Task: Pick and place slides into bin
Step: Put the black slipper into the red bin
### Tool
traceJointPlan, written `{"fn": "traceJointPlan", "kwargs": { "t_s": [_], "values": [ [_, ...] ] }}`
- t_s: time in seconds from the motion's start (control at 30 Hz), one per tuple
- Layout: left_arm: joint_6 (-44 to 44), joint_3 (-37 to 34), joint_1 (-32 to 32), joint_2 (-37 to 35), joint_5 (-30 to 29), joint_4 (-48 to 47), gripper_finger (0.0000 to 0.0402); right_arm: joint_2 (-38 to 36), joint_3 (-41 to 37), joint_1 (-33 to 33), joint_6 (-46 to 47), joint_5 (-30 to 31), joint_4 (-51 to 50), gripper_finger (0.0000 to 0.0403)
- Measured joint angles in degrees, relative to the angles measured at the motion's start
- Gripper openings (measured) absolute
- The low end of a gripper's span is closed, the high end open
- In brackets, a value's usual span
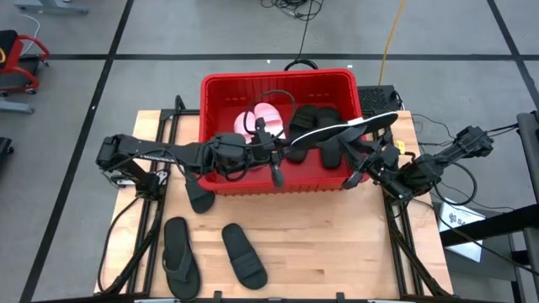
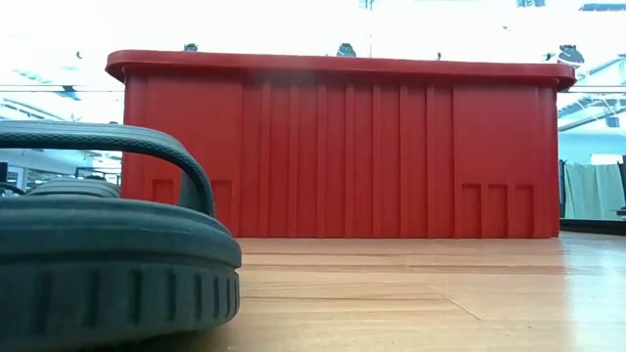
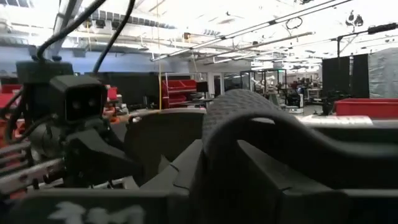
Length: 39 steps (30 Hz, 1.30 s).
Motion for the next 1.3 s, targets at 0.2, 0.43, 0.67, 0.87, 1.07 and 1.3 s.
{"fn": "traceJointPlan", "kwargs": {
  "t_s": [0.2, 0.43, 0.67, 0.87, 1.07, 1.3],
  "values": [
    [0.0, 0.0, 1.0, -1.5, -0.2, -3.1, 0.0013, 0.0, 0.0, 1.3, 2.5, 1.7, -3.5, 0.0145],
    [-0.2, 0.0, 3.3, -3.5, -0.2, -8.5, 0.0013, 0.0, 0.0, 2.8, 4.9, 12.0, -9.8, 0.0187],
    [-0.3, 2.3, 6.3, -7.8, -1.1, -23.7, 0.0013, 0.0, 0.0, 2.8, 4.8, 16.3, -11.0, 0.0193],
    [-4.1, 13.3, 8.9, -9.2, -1.6, -50.5, 0.0013, -0.2, -1.3, 2.8, 4.9, 16.5, -11.2, 0.0189],
    [-6.4, 23.9, 11.3, -8.8, 3.7, -69.0, 0.0013, -0.2, -2.7, 2.8, 4.9, 16.4, -11.2, 0.0191],
    [-4.3, 28.5, 15.5, -8.8, 13.4, -83.8, 0.0013, -0.2, -2.7, 2.8, 4.6, 16.3, -11.0, 0.0186]
  ]
}}
